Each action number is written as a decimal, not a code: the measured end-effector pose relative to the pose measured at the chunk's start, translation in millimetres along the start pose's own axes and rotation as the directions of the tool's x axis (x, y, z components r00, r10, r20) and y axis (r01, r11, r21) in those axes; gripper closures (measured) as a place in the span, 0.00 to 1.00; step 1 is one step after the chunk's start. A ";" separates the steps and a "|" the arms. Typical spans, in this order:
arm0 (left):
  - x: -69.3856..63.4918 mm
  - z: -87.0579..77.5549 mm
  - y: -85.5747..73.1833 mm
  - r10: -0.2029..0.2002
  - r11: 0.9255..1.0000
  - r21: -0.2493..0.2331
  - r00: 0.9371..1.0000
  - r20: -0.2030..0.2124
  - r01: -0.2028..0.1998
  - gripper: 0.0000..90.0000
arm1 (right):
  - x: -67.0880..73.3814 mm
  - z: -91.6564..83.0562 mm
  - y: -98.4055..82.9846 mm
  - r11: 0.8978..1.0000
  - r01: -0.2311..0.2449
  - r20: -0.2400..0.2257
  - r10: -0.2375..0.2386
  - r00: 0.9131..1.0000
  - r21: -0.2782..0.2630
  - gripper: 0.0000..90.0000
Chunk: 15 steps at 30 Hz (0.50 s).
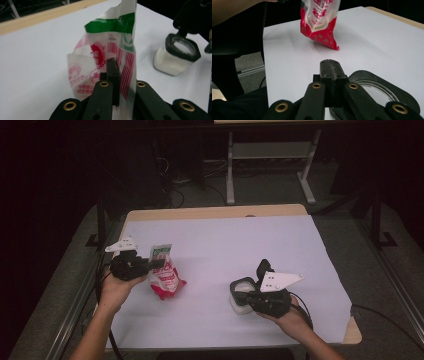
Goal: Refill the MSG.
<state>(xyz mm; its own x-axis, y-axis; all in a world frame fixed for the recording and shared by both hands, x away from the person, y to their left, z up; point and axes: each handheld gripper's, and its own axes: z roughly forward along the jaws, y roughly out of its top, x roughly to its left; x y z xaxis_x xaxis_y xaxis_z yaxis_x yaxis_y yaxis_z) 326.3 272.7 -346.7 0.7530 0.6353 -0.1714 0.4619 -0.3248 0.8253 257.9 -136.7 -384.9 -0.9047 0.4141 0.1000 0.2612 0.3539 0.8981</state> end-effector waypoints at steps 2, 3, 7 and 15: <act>0.7 -3.0 -7.8 0.005 1.000 0.015 1.000 0.000 -0.005 1.00 | 0.3 -0.1 -0.7 1.000 0.001 -0.002 -0.001 1.000 0.004 1.00; 0.8 -5.0 -11.6 0.003 1.000 0.014 1.000 -0.001 -0.003 1.00 | 0.6 0.0 -0.8 1.000 0.002 -0.002 -0.002 1.000 0.005 1.00; 1.7 -12.3 -25.0 0.007 0.999 0.044 1.000 -0.016 -0.006 0.99 | 0.6 0.2 -0.4 1.000 0.002 -0.002 -0.002 1.000 0.008 1.00; -0.9 -22.7 -39.4 0.002 0.999 0.034 1.000 -0.015 -0.001 0.96 | 1.2 5.1 -0.1 1.000 0.007 -0.009 -0.007 1.000 0.016 1.00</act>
<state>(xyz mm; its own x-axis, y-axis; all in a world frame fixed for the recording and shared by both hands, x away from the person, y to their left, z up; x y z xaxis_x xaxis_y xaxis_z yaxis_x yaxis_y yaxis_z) 296.8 300.9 -366.8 0.7468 0.6450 -0.1620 0.4767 -0.3492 0.8067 258.4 -132.0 -387.1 -0.9095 0.4042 0.0974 0.2601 0.3704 0.8917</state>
